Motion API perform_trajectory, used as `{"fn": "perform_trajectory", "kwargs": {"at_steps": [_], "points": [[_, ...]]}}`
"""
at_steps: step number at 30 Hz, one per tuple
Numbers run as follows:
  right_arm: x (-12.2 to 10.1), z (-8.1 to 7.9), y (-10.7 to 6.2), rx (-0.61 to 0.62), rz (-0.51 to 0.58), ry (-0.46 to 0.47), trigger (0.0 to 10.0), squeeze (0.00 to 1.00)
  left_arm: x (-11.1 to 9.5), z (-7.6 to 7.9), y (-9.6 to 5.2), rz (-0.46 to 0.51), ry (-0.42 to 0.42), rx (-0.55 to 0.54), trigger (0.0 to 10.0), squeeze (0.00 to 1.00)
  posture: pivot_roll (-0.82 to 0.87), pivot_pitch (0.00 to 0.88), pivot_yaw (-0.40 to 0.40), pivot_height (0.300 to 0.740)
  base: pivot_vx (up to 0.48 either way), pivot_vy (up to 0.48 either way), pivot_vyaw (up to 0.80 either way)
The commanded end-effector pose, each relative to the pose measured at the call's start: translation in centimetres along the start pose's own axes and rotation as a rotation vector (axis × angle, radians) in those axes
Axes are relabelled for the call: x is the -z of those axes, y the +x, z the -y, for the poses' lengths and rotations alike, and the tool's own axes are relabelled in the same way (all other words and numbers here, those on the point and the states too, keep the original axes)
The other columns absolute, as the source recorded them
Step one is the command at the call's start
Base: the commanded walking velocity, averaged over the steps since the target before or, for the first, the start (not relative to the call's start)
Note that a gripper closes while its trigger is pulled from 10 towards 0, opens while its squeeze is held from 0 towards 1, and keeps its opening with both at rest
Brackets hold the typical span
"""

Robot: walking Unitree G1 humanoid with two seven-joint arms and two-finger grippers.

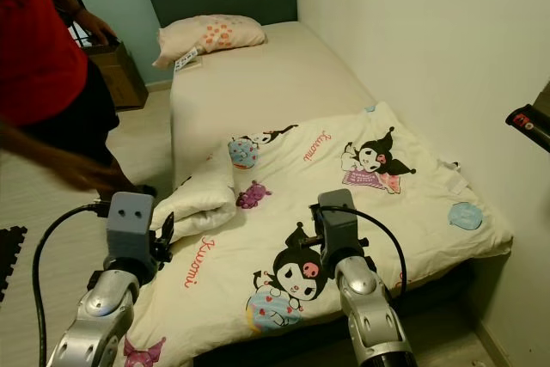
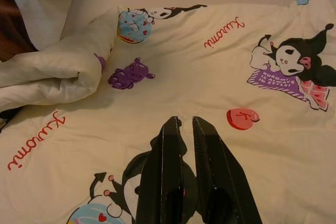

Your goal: Clean up the room

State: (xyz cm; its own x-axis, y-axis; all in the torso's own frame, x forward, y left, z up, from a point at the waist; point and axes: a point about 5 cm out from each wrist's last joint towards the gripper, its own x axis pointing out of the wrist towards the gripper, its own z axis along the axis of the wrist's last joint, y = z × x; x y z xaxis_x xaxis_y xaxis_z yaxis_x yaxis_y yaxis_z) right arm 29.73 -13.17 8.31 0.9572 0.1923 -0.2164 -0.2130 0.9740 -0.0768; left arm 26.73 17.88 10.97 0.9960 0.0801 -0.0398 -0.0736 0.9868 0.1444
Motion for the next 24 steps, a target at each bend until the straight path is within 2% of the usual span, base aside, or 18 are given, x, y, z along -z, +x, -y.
{"fn": "perform_trajectory", "kwargs": {"at_steps": [1,24], "points": [[0.12,-0.43,0.14,-0.012,-0.001,0.002,10.0,0.00,0.51,0.03,-0.10,-0.025,0.019,0.006,10.0,0.00,-0.07,0.077,0.039,0.740,0.000,0.000,0.00],[0.15,-0.49,0.39,-0.018,-0.007,-0.007,10.0,0.00,0.42,-0.06,0.30,-0.024,0.020,0.003,10.0,0.00,-0.07,0.071,0.036,0.740,0.000,0.000,0.00]]}}
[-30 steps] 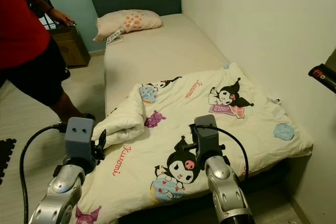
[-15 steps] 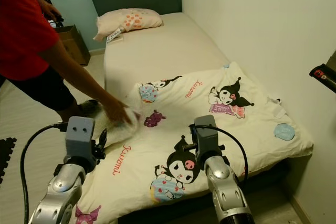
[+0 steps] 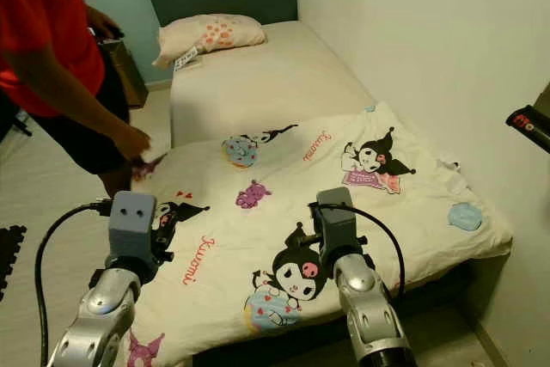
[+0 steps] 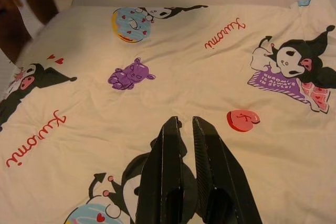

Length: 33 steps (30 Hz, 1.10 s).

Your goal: Clean up the room

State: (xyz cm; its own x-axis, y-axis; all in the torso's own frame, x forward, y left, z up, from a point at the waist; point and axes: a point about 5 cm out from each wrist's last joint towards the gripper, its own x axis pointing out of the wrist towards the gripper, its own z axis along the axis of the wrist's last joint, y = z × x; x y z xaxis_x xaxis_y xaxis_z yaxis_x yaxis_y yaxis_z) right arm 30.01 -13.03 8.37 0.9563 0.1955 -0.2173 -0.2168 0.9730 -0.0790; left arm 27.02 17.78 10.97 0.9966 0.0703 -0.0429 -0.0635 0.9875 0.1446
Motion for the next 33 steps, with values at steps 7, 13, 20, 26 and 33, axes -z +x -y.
{"fn": "perform_trajectory", "kwargs": {"at_steps": [7,13,20,26,33], "points": [[0.0,-0.7,0.6,-0.029,-0.002,-0.004,10.0,0.00,0.9,-0.5,0.5,-0.040,0.015,-0.019,10.0,0.00,-0.07,0.051,0.028,0.740,0.000,0.000,0.00],[0.6,-0.6,0.1,-0.024,-0.014,-0.002,10.0,0.00,2.5,-0.4,-0.5,-0.093,0.012,-0.011,10.0,0.00,-0.07,0.047,0.037,0.740,0.000,0.000,0.00],[1.1,0.0,0.0,-0.003,-0.028,0.003,10.0,0.00,3.1,0.0,-0.7,-0.117,0.009,-0.015,10.0,0.00,-0.07,0.048,0.033,0.740,0.000,0.000,0.00],[0.9,-0.3,0.2,-0.011,-0.021,-0.003,10.0,0.00,3.1,-0.2,-0.2,-0.111,0.019,-0.011,10.0,0.00,-0.08,0.041,0.033,0.740,0.000,0.000,0.00],[0.9,-0.2,0.1,-0.012,-0.018,-0.007,10.0,0.00,3.2,-0.2,-0.4,-0.114,0.032,0.002,10.0,0.00,-0.08,0.040,0.032,0.740,0.000,0.000,0.00]]}}
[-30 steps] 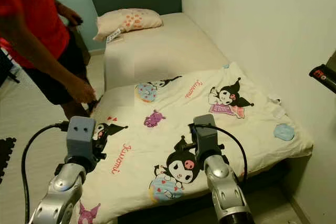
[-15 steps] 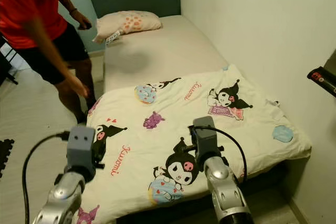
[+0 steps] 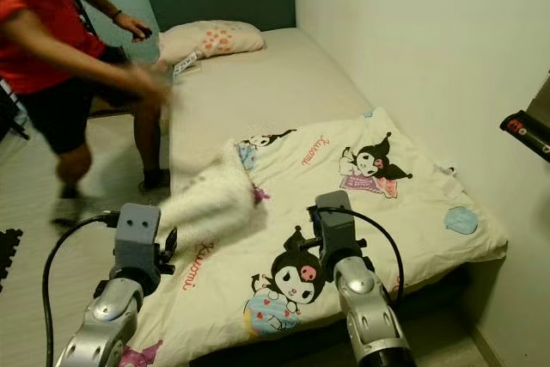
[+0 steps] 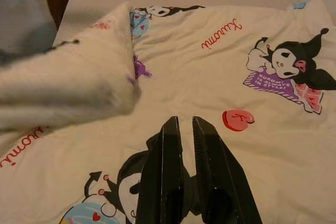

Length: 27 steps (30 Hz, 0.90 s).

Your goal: Clean up the room

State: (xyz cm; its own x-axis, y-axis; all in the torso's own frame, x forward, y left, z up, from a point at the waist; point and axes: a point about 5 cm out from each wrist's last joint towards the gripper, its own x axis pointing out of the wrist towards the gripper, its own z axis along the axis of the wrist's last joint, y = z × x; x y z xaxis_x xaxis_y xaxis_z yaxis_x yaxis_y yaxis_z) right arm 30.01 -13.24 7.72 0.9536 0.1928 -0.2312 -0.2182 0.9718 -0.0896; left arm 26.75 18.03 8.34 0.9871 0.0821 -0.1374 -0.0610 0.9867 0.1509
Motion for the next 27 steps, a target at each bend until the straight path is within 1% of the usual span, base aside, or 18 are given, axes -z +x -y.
{"fn": "perform_trajectory", "kwargs": {"at_steps": [1,6,13,22,23,24,25,26,27], "points": [[0.17,-0.38,0.00,-0.019,-0.006,-0.006,10.0,0.00,0.57,-0.36,-0.21,-0.019,0.033,0.002,10.0,0.00,-0.08,0.030,0.029,0.740,0.000,0.000,0.00],[0.06,-0.46,0.17,-0.024,-0.004,-0.013,10.0,0.00,0.63,-0.33,0.01,-0.020,0.045,0.007,10.0,0.00,-0.08,0.041,0.035,0.740,0.000,0.000,0.00],[0.13,-0.42,-0.04,-0.017,-0.001,-0.007,10.0,0.00,0.98,-0.15,-0.18,-0.028,0.055,0.017,10.0,0.00,-0.08,0.053,0.038,0.740,0.000,0.000,0.00],[0.45,-0.36,-0.30,-0.004,-0.003,0.011,10.0,0.00,1.57,-0.41,-0.41,-0.056,0.049,-0.004,10.0,0.00,-0.08,0.060,0.041,0.740,0.000,0.000,0.00],[0.55,-0.26,-0.33,0.001,-0.007,0.014,10.0,0.00,1.43,-0.55,-0.52,-0.045,0.027,-0.019,10.0,0.00,-0.08,0.060,0.046,0.740,0.000,0.000,0.00],[0.55,-0.26,-0.33,0.001,-0.007,0.014,10.0,0.00,1.43,-0.55,-0.52,-0.045,0.027,-0.019,10.0,0.00,-0.08,0.060,0.046,0.740,0.000,0.000,0.00],[0.64,-0.16,-0.37,0.007,-0.008,0.017,10.0,0.00,1.23,-0.65,-0.64,-0.030,-0.003,-0.033,10.0,0.00,-0.07,0.059,0.047,0.740,0.000,0.000,0.00],[0.33,0.30,-0.44,0.039,0.018,0.037,10.0,0.00,0.64,-0.74,-0.71,-0.002,-0.060,-0.053,10.0,0.00,-0.07,0.056,0.047,0.740,0.000,0.000,0.00],[0.33,0.30,-0.44,0.039,0.018,0.037,10.0,0.00,0.64,-0.74,-0.71,-0.002,-0.060,-0.053,10.0,0.00,-0.07,0.056,0.047,0.740,0.000,0.000,0.00]]}}
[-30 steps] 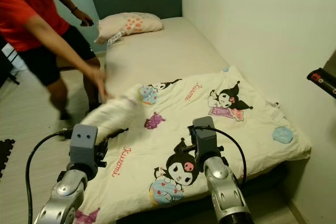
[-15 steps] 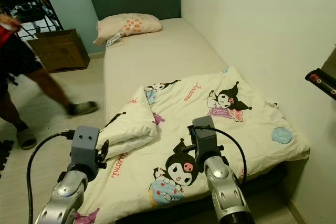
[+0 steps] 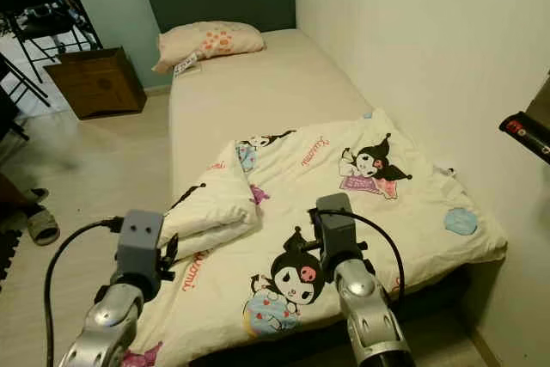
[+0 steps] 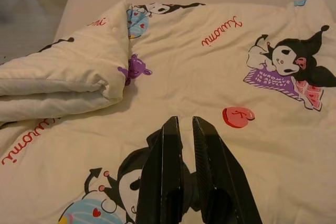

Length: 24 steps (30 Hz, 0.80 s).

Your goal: Clean up the room

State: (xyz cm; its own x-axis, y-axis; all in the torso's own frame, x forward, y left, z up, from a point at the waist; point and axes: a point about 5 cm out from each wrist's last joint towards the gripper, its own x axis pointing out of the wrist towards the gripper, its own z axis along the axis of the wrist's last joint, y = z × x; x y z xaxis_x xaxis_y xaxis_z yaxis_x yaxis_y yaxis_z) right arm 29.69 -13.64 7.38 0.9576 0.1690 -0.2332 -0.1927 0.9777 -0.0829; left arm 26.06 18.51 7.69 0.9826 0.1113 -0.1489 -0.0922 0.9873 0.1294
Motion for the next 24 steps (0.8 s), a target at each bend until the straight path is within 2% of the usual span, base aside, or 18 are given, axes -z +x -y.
{"fn": "perform_trajectory", "kwargs": {"at_steps": [1,4,5,9,14,24], "points": [[-0.3,0.2,-0.2,0.029,0.036,0.033,10.0,0.00,-0.3,-0.3,-0.1,0.021,-0.046,-0.026,10.0,0.00,-0.07,0.056,0.047,0.740,0.000,0.000,0.00],[-0.7,0.6,-0.2,0.064,0.060,0.065,10.0,0.00,-0.5,-0.5,0.0,0.027,-0.068,-0.042,10.0,0.00,-0.07,0.056,0.047,0.740,0.000,0.000,0.00],[-1.0,1.4,-0.2,0.109,0.083,0.106,10.0,0.00,-0.7,-1.0,0.2,0.027,-0.080,-0.063,10.0,0.00,-0.07,0.061,0.048,0.740,0.000,0.000,0.00],[-0.6,1.9,-0.3,0.111,0.060,0.102,10.0,0.00,-0.7,-1.0,0.3,0.022,-0.057,-0.043,10.0,0.00,-0.07,0.055,0.047,0.740,0.000,0.000,0.00],[-0.2,1.7,-0.3,0.088,0.039,0.084,10.0,0.00,-0.8,-0.4,0.2,0.037,-0.020,-0.002,10.0,0.00,-0.06,0.036,0.035,0.740,0.000,0.000,0.00],[-0.2,0.9,0.3,0.065,0.020,0.092,10.0,0.00,-0.9,0.1,0.6,0.027,-0.049,-0.011,10.0,0.00,-0.07,0.039,0.040,0.740,0.000,0.000,0.00]]}}
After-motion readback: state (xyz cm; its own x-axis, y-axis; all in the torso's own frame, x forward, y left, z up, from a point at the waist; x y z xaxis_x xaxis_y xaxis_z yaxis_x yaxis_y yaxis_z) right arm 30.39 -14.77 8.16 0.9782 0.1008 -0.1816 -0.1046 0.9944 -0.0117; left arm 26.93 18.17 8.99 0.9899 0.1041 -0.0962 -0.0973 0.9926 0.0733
